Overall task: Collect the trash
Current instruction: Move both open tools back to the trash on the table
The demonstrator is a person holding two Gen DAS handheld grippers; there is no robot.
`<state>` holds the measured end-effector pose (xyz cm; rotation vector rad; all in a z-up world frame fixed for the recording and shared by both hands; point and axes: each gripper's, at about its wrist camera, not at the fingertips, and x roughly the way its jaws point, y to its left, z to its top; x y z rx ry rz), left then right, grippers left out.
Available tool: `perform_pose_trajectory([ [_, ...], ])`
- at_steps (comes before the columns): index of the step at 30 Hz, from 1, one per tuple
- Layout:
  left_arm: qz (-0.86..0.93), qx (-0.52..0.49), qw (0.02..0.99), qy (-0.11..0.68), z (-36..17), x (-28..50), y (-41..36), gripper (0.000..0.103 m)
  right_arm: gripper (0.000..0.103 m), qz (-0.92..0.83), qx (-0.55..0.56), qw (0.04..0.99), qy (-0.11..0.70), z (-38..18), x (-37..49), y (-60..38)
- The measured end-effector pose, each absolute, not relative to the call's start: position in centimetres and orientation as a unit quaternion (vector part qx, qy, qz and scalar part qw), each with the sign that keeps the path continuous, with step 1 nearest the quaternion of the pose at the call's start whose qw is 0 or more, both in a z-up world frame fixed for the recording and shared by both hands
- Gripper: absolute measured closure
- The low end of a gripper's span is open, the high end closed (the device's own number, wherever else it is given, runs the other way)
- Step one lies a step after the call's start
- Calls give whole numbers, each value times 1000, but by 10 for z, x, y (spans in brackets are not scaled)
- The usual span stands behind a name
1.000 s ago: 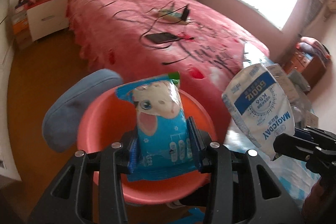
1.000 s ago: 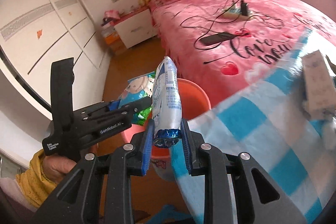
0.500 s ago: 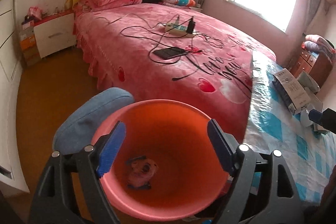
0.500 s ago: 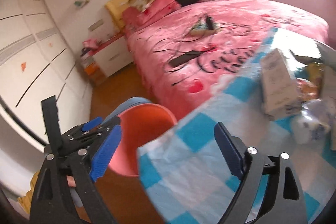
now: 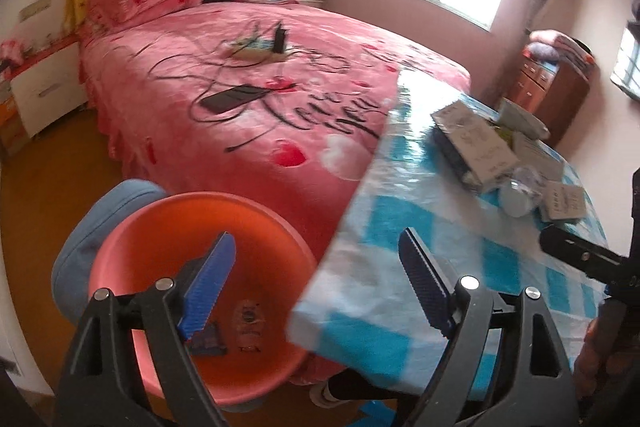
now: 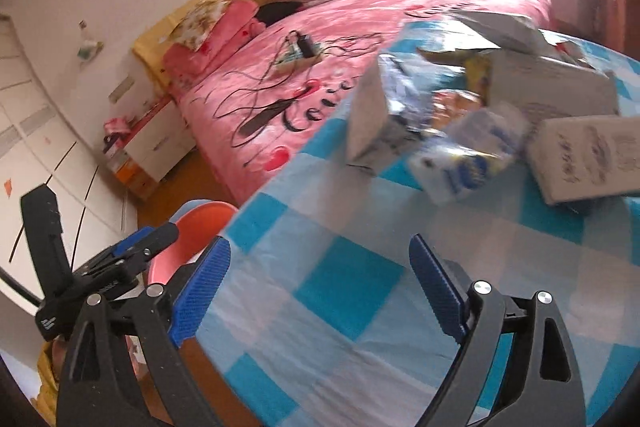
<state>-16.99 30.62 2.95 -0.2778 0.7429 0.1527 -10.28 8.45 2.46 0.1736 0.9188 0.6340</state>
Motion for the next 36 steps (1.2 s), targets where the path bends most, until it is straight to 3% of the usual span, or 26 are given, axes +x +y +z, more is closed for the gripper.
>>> perform_pose_trajectory([
  [25, -29, -18, 930, 367, 78, -107, 154, 18, 10, 228, 251, 852, 399, 27, -76, -72],
  [36, -138, 64, 905, 397, 136, 9, 67, 18, 10, 226, 341, 814, 412, 15, -45, -118],
])
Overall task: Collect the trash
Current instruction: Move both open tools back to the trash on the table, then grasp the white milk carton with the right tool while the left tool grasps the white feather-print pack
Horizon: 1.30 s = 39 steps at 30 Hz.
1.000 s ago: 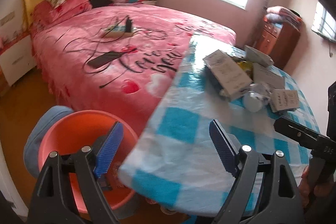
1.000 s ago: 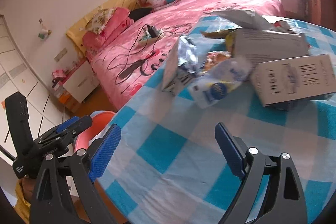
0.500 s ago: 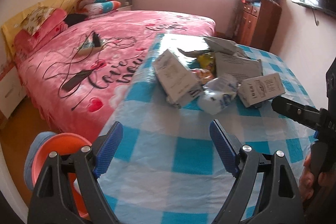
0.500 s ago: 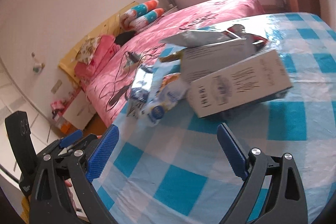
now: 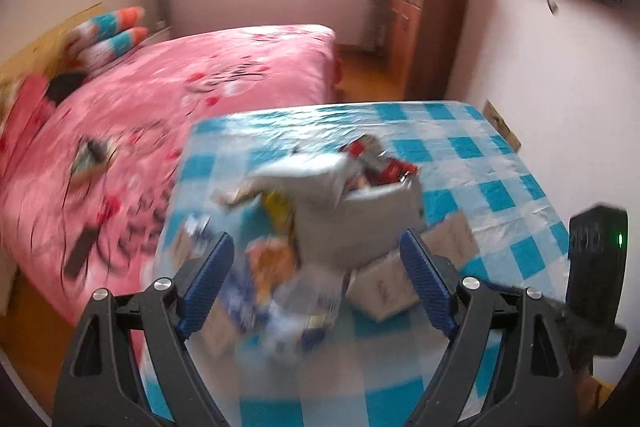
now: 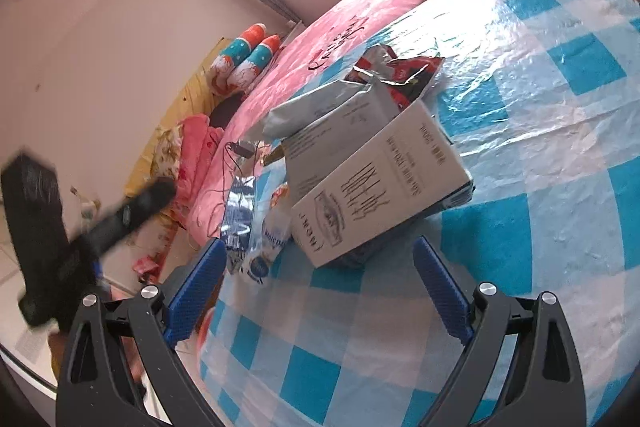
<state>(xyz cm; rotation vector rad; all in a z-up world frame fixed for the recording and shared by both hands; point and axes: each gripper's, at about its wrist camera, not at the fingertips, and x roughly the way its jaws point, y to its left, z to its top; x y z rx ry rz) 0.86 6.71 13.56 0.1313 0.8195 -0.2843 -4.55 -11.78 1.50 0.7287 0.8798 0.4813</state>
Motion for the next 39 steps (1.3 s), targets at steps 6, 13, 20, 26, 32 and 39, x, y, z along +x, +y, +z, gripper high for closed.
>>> perform_pose_trajectory([
  [6, -155, 128, 864, 461, 123, 87, 33, 18, 10, 223, 338, 811, 423, 12, -30, -118],
  [13, -154, 181, 822, 518, 89, 142, 20, 18, 10, 211, 320, 818, 428, 9, -14, -118],
  [20, -148, 195, 802, 545, 58, 165, 19, 18, 10, 187, 270, 834, 444, 3, -4, -110],
  [26, -147, 154, 812, 544, 51, 167, 27, 21, 20, 166, 229, 851, 443, 3, -5, -100],
  [32, -139, 132, 824, 533, 51, 158, 32, 28, 29, 154, 204, 861, 439, 2, -6, -95],
  [39, -128, 106, 841, 515, 57, 140, 41, 32, 37, 151, 200, 867, 431, 0, -3, -99],
])
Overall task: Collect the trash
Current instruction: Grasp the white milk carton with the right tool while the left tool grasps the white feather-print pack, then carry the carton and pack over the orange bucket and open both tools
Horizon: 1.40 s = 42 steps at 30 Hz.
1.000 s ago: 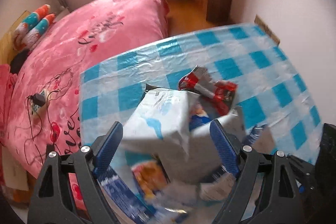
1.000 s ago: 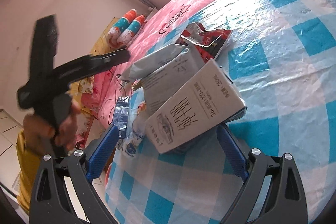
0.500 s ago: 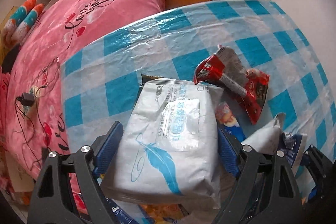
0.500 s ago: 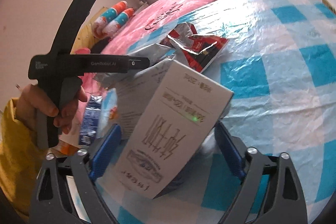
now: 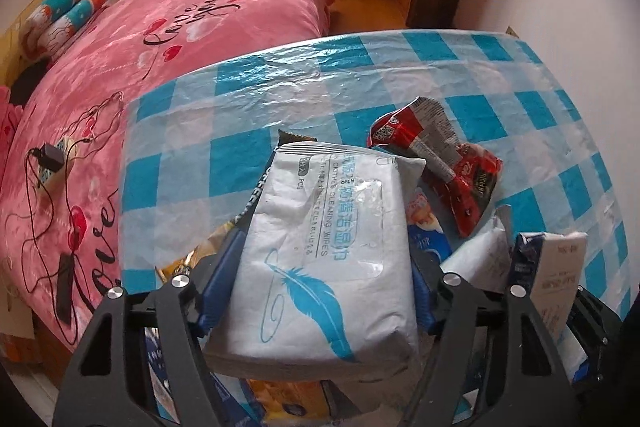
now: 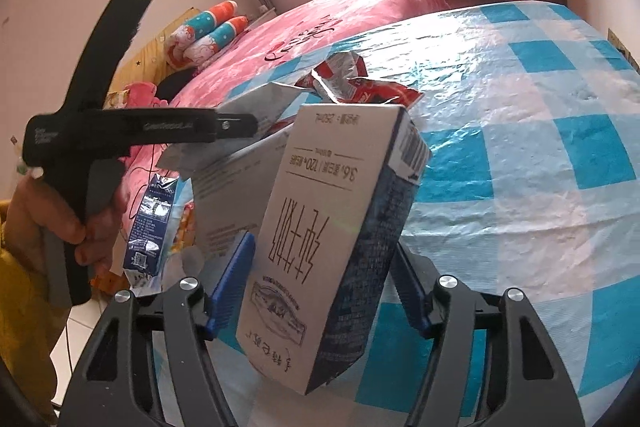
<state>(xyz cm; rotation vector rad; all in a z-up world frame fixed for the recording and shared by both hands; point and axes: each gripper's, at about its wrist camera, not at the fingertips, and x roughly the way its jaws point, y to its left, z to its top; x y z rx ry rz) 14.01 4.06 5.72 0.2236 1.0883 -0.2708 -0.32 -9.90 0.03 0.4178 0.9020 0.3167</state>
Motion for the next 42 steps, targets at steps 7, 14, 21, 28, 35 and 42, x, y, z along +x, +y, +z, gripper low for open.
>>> perform_pose_trajectory([
  [7, -123, 86, 853, 500, 66, 117, 50, 32, 39, 163, 214, 866, 421, 6, -13, -107],
  [14, -124, 57, 866, 482, 76, 90, 59, 32, 39, 186, 240, 864, 402, 10, -23, -118],
  [21, -128, 32, 879, 459, 91, 57, 64, 32, 39, 211, 277, 855, 385, 14, -29, -131],
  [28, -133, 0, 887, 443, 101, 19, 79, 32, 39, 235, 311, 837, 383, 12, -32, -139],
  [35, -120, -23, 891, 437, 99, -13, 99, 32, 39, 258, 313, 832, 379, 15, -41, -135],
  [42, -101, -38, 898, 426, 95, -43, 121, 32, 39, 280, 311, 824, 381, 19, -46, -123],
])
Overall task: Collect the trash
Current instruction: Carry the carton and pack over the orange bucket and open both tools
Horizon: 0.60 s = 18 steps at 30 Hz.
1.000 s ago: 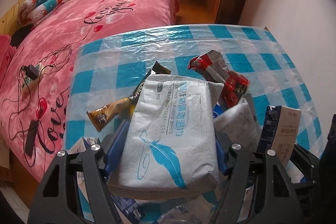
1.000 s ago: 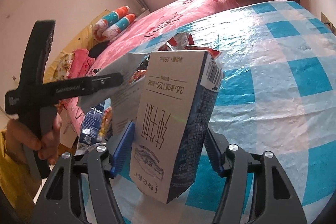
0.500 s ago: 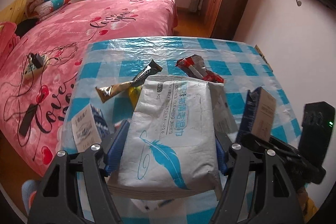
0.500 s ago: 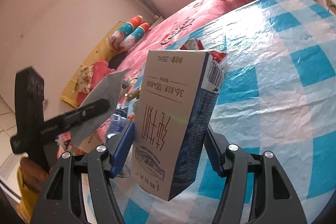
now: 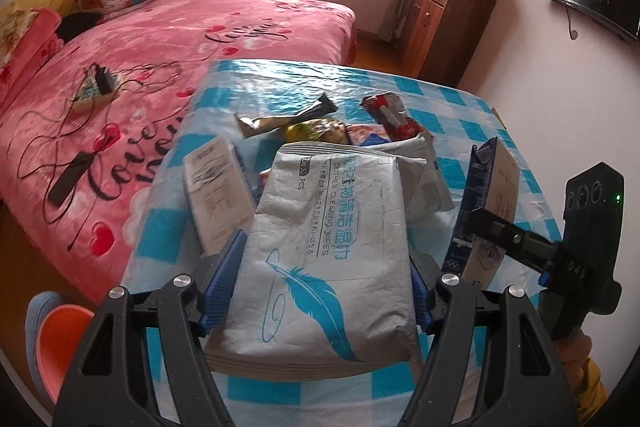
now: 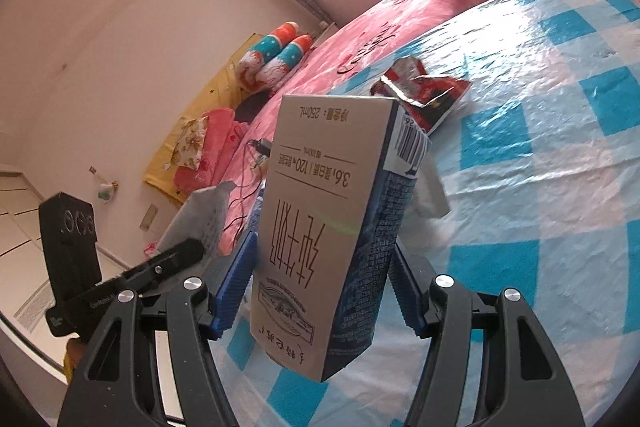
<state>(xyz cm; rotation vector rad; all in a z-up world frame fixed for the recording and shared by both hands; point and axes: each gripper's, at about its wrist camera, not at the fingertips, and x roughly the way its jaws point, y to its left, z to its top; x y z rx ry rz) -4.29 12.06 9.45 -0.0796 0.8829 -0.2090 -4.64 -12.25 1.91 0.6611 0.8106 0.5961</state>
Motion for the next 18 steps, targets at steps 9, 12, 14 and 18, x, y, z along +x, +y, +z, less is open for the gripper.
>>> perform_pose_trajectory([
  [9, -81, -67, 901, 420, 86, -79, 154, 32, 39, 307, 281, 821, 391, 26, -60, -85],
  [12, -72, -69, 903, 418, 83, -89, 164, 32, 39, 320, 272, 816, 397, 26, -67, -70],
  [14, -65, -73, 904, 415, 82, -96, 173, 32, 39, 326, 263, 815, 401, 27, -69, -60],
  [18, -52, -80, 906, 412, 78, -108, 192, 32, 39, 340, 244, 811, 409, 29, -75, -35],
])
